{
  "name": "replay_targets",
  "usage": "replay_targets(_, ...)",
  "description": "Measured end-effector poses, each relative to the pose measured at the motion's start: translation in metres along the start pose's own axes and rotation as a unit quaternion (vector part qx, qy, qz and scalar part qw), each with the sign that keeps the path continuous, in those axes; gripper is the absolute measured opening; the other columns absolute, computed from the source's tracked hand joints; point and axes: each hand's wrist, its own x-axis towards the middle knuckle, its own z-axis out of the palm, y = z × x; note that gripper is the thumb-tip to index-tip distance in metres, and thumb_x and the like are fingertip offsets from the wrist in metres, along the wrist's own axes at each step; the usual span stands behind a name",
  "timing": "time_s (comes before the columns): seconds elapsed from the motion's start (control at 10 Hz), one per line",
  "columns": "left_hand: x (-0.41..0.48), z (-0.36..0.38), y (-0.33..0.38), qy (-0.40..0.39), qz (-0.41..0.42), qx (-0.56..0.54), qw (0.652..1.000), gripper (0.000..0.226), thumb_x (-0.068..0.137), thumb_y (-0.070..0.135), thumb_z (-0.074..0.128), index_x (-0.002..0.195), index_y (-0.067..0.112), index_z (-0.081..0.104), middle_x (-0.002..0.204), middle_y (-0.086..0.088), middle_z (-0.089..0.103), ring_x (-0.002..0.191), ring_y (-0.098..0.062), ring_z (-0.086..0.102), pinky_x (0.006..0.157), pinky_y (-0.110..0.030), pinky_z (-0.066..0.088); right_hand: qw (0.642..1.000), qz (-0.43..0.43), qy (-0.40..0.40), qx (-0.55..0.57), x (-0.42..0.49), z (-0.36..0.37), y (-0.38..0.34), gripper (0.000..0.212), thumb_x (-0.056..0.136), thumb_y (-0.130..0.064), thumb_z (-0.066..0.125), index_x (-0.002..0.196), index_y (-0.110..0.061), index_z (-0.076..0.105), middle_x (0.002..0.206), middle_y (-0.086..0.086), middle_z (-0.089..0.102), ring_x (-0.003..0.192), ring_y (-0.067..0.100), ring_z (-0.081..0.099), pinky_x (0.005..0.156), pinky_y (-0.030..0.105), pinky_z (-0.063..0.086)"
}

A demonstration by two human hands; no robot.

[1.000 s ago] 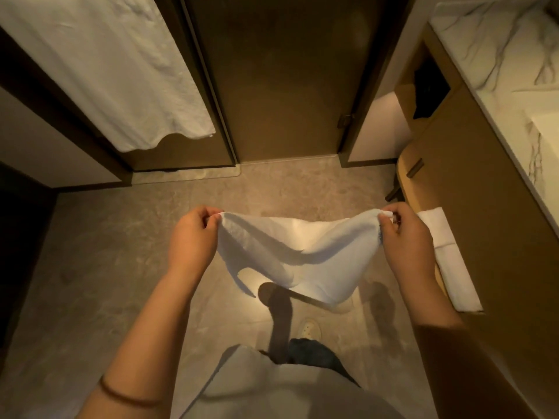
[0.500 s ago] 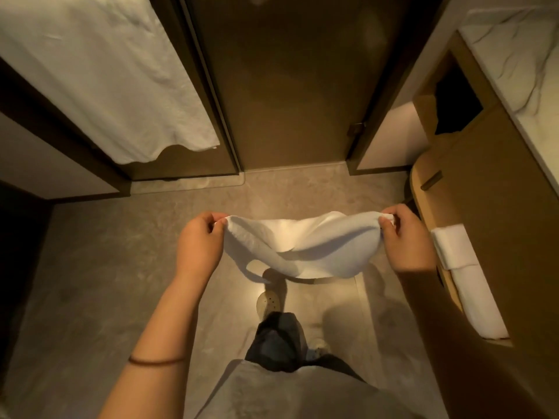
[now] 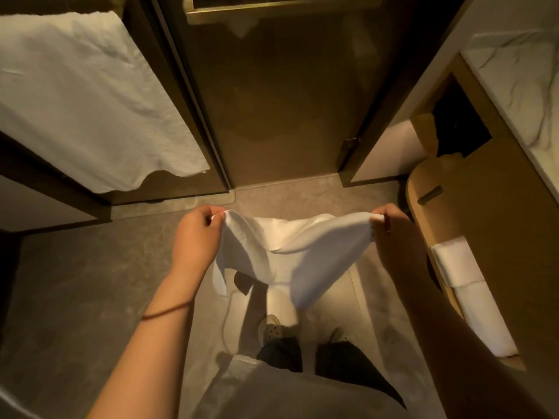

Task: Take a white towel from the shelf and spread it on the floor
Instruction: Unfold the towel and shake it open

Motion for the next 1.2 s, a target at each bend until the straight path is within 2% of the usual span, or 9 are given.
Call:
replay_targets(0.1, 0.014, 0.008, 0.008, 0.006, -0.009, 0.003, 1.000, 0.018, 0.096, 0.022, 0.051, 0.100, 0.019, 0.069, 0.091, 0.002, 0.066, 0.085, -0.016, 0.059, 0.068, -0.027, 0.041, 0.941, 0.250, -0.137, -0.183, 0.051, 0.010, -0.008, 0.018, 0.095, -0.020, 0.055, 0.103, -0.004, 0.061, 0.081, 0.015, 0.058, 0.085, 0.020, 0.059, 0.073, 0.031, 0.047)
replay_targets(0.2, 0.027, 0.019, 0.013, 0.019, -0.008, 0.011, 1.000, 0.018, 0.096, 0.021, 0.051, 0.099, 0.019, 0.068, 0.090, 0.002, 0.065, 0.082, -0.015, 0.058, 0.058, -0.019, 0.038, 0.912, 0.322, -0.205, -0.149, 0.062, -0.002, 0.004, 0.019, 0.094, -0.019, 0.057, 0.094, -0.001, 0.059, 0.094, 0.012, 0.062, 0.095, 0.017, 0.060, 0.084, 0.024, 0.047)
replay_targets(0.3, 0.039, 0.035, 0.023, 0.038, -0.008, 0.016, 0.999, 0.016, 0.095, 0.018, 0.050, 0.092, 0.021, 0.066, 0.086, 0.002, 0.065, 0.078, -0.013, 0.057, 0.056, -0.018, 0.036, 0.996, 0.060, -0.071, -0.010, 0.076, -0.005, 0.021, 0.015, 0.097, -0.023, 0.046, 0.105, -0.031, 0.054, 0.097, -0.002, 0.059, 0.084, 0.014, 0.054, 0.066, 0.014, 0.044)
replay_targets(0.4, 0.048, 0.059, 0.034, 0.062, -0.027, -0.001, 0.998, 0.015, 0.094, 0.016, 0.050, 0.090, 0.020, 0.064, 0.086, 0.000, 0.065, 0.079, -0.019, 0.061, 0.064, -0.029, 0.047, 0.996, -0.033, -0.057, 0.067, 0.097, -0.011, 0.040, 0.016, 0.098, -0.022, 0.042, 0.107, -0.028, 0.055, 0.097, 0.005, 0.059, 0.086, 0.020, 0.055, 0.062, 0.017, 0.040)
replay_targets(0.5, 0.057, 0.089, 0.048, 0.091, -0.050, -0.019, 0.994, 0.013, 0.095, 0.018, 0.051, 0.091, 0.020, 0.063, 0.086, 0.002, 0.064, 0.082, -0.019, 0.062, 0.074, -0.037, 0.055, 0.995, -0.041, -0.069, 0.057, 0.134, -0.005, 0.053, 0.020, 0.098, -0.019, 0.043, 0.112, -0.014, 0.057, 0.104, 0.011, 0.061, 0.093, 0.026, 0.056, 0.065, 0.019, 0.039)
replay_targets(0.7, 0.094, 0.142, 0.058, 0.136, -0.073, -0.033, 0.988, 0.016, 0.096, 0.021, 0.050, 0.097, 0.017, 0.065, 0.087, -0.003, 0.066, 0.082, -0.021, 0.063, 0.068, -0.031, 0.047, 0.990, -0.062, -0.070, 0.106, 0.187, 0.005, 0.080, 0.023, 0.098, -0.018, 0.045, 0.114, -0.007, 0.057, 0.109, 0.013, 0.060, 0.100, 0.029, 0.057, 0.089, 0.043, 0.047)
replay_targets(0.8, 0.117, 0.160, 0.050, 0.142, -0.077, -0.041, 0.986, 0.018, 0.097, 0.021, 0.050, 0.103, 0.015, 0.066, 0.091, -0.004, 0.067, 0.084, -0.021, 0.064, 0.069, -0.029, 0.046, 0.990, -0.074, -0.054, 0.111, 0.211, 0.020, 0.094, 0.021, 0.098, -0.018, 0.045, 0.112, -0.007, 0.056, 0.106, 0.014, 0.060, 0.098, 0.031, 0.058, 0.087, 0.046, 0.048)
replay_targets(1.0, 0.167, 0.194, 0.017, 0.144, -0.052, -0.045, 0.987, 0.014, 0.096, 0.021, 0.051, 0.099, 0.021, 0.064, 0.092, -0.003, 0.066, 0.087, -0.023, 0.064, 0.080, -0.040, 0.053, 0.989, -0.075, -0.010, 0.127, 0.256, 0.067, 0.116, 0.022, 0.097, -0.019, 0.044, 0.113, -0.009, 0.056, 0.108, 0.011, 0.059, 0.098, 0.028, 0.056, 0.086, 0.043, 0.047)
replay_targets(1.2, 0.219, 0.226, -0.025, 0.175, 0.016, -0.030, 0.984, 0.014, 0.095, 0.023, 0.051, 0.097, 0.023, 0.065, 0.087, 0.001, 0.066, 0.085, -0.019, 0.064, 0.080, -0.041, 0.054, 0.982, -0.122, 0.054, 0.134, 0.298, 0.124, 0.137, 0.019, 0.100, -0.024, 0.046, 0.112, -0.013, 0.055, 0.103, 0.007, 0.060, 0.091, 0.020, 0.058, 0.076, 0.030, 0.051)
